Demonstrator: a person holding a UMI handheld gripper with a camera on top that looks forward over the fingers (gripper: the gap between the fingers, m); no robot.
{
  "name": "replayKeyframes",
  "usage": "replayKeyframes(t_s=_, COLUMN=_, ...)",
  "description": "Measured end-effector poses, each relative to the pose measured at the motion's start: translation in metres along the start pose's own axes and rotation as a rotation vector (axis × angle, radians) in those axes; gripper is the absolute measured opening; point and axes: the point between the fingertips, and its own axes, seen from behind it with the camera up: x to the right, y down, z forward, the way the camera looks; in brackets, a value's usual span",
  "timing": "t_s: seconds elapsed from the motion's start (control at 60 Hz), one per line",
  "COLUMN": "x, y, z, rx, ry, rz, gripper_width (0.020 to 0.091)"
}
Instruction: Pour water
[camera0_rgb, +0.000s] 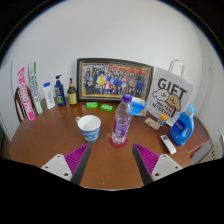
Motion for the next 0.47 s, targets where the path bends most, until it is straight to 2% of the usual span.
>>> replayKeyframes(t_s=0.217, x=-0.032, y=0.015, z=-0.088, rx=0.005, ry=0.036, rz=0.001, gripper_width=0.0854)
replayKeyframes(t_s=0.467, x=-0.040, y=0.033, z=-0.127, rx=-0.013, ry=0.058, rz=0.010, gripper_width=0.0855)
